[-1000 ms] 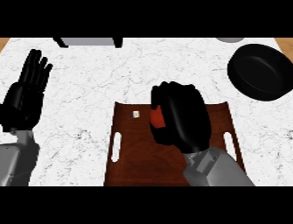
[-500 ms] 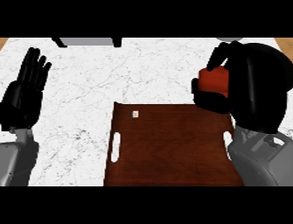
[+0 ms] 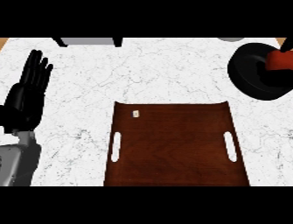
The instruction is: Pick the bell pepper from the tray and place it in the pot
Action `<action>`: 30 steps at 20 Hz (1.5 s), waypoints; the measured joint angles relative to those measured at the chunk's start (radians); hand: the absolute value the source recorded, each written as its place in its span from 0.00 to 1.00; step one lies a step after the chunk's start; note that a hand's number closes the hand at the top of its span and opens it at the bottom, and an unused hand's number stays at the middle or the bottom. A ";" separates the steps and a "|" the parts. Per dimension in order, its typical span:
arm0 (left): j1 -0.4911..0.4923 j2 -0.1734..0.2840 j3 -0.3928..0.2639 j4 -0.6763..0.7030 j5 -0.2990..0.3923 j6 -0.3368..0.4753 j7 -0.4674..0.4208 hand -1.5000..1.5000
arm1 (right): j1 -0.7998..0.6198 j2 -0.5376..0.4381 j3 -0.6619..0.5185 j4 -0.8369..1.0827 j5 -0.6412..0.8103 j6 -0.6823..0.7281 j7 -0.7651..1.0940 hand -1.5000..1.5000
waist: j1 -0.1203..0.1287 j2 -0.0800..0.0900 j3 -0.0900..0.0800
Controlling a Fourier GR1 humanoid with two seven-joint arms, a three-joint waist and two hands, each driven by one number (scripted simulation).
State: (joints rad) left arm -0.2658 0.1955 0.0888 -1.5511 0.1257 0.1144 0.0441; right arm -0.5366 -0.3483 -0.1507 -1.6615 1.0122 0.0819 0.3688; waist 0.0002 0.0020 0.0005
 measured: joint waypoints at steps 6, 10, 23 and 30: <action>-0.015 -0.002 0.006 0.014 0.005 -0.011 0.003 0.50 | -0.041 -0.105 -0.144 0.269 -0.101 -0.094 -0.211 1.00 | 0.006 0.001 0.000; -0.004 0.003 0.015 0.007 0.013 -0.025 0.002 0.50 | -0.077 -0.165 -0.194 0.466 -0.138 -0.153 -0.356 1.00 | 0.011 0.002 0.000; -0.053 -0.015 0.001 0.024 -0.006 -0.017 0.015 0.50 | -0.284 -0.246 -0.235 1.088 -0.119 -0.281 -0.564 0.00 | 0.030 0.010 0.001; -0.052 -0.015 0.002 0.025 -0.005 -0.025 0.010 0.50 | -0.346 -0.263 -0.275 1.275 -0.178 -0.167 -0.674 0.00 | 0.038 0.014 0.002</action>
State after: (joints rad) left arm -0.3181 0.1806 0.0908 -1.5257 0.1206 0.0894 0.0540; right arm -0.8830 -0.6115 -0.4258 -0.3868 0.8340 -0.0853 -0.3048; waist 0.0387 0.0156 0.0027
